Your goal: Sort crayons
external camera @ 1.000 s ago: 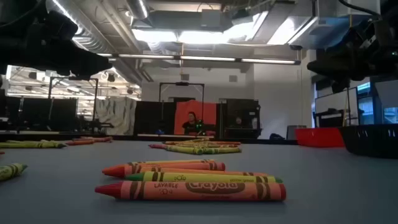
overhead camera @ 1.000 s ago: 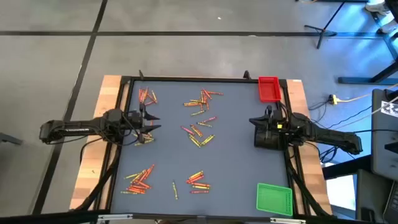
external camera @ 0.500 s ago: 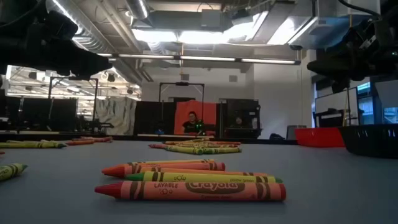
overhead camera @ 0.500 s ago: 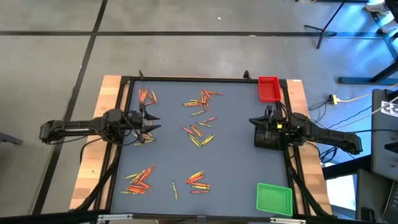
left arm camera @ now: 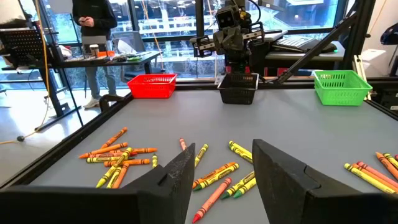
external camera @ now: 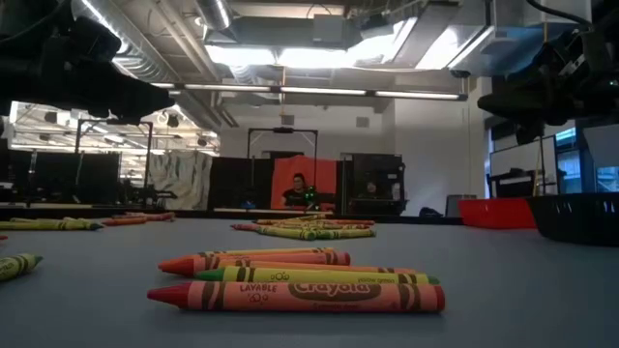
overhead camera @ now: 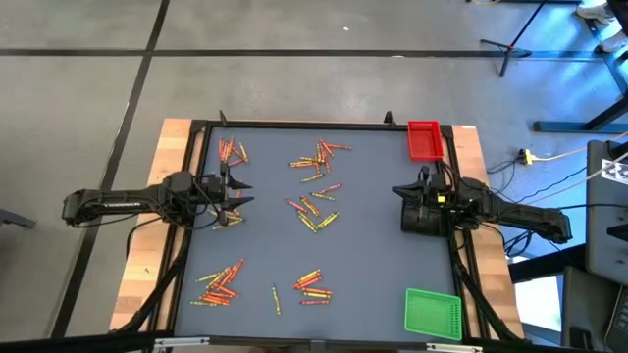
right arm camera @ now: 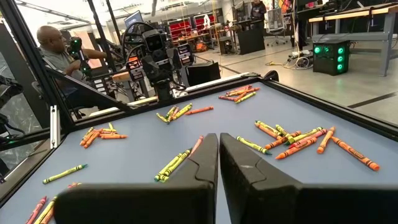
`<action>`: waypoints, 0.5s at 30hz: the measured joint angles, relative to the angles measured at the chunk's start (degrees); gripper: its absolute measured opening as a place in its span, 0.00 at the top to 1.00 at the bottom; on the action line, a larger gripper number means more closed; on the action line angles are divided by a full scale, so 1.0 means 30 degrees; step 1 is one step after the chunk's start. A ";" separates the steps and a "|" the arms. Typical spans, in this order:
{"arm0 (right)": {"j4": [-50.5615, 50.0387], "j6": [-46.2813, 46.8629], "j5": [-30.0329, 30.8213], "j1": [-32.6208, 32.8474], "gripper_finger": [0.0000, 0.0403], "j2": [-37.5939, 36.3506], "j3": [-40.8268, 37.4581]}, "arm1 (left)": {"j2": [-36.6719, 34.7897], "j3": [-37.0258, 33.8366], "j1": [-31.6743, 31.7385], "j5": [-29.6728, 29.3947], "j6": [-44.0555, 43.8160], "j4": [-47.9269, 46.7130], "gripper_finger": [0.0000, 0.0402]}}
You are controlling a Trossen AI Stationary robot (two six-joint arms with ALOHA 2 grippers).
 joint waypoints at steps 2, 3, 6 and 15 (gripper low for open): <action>-0.0006 0.0000 -0.0001 -0.0001 0.96 0.0001 -0.0006 | 0.0002 -0.0005 -0.0001 0.0001 0.0000 0.0004 0.64; -0.0005 0.0000 -0.0001 0.0000 0.96 0.0001 -0.0006 | -0.0004 -0.0001 -0.0007 0.0000 0.0001 0.0004 0.64; 0.0001 -0.0803 0.0084 0.0002 0.96 0.0001 0.0001 | 0.0003 -0.0002 -0.0006 0.0000 0.0007 0.0277 0.64; 0.2114 -0.2597 0.1043 0.0005 0.96 -0.0006 -0.0006 | -0.0001 0.0000 -0.0004 -0.0025 -0.0009 0.2376 0.64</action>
